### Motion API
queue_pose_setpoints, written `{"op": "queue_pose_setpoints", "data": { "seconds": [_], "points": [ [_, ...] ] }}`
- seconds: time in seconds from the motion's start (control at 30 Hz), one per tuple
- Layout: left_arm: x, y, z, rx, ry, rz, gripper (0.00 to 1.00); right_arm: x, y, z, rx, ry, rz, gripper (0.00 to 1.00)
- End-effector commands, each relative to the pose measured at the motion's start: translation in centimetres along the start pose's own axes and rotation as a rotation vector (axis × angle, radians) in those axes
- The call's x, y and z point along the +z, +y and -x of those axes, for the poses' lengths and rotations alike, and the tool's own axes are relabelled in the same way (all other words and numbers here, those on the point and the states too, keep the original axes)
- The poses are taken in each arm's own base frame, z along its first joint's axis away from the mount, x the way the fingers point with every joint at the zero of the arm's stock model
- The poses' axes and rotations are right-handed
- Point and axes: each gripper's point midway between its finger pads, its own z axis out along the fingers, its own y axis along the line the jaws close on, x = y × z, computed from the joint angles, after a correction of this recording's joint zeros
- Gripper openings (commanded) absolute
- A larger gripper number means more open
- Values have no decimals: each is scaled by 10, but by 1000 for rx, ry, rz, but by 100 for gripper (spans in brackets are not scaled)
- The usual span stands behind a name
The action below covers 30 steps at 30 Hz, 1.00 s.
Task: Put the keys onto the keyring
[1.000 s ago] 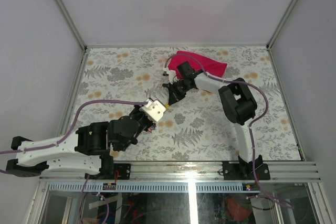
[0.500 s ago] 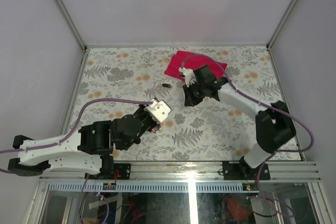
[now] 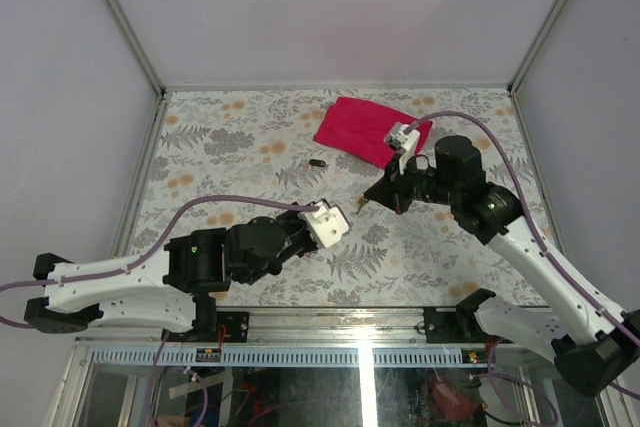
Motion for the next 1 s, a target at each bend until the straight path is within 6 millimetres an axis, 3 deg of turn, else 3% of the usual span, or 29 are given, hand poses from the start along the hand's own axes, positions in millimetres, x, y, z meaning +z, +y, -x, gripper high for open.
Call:
{"op": "queue_pose_setpoints", "data": {
  "seconds": [0.0,0.13,0.33,0.5,0.97],
  "points": [
    [-1,-2,52,-8,-169,-72,0,-21,27,27,-117,-146,84,0],
    [0,-10,61,2,-188,-121,0,-40,47,38,-188,-238,140,0],
    [-2,-22,71,4,-229,-194,0,-64,66,43,-301,-215,185,0],
    [-4,-36,77,25,-249,-273,0,-70,80,47,-364,-177,272,0],
    [-4,-49,75,68,-214,-351,0,-78,109,45,-464,-108,497,0]
  ]
}}
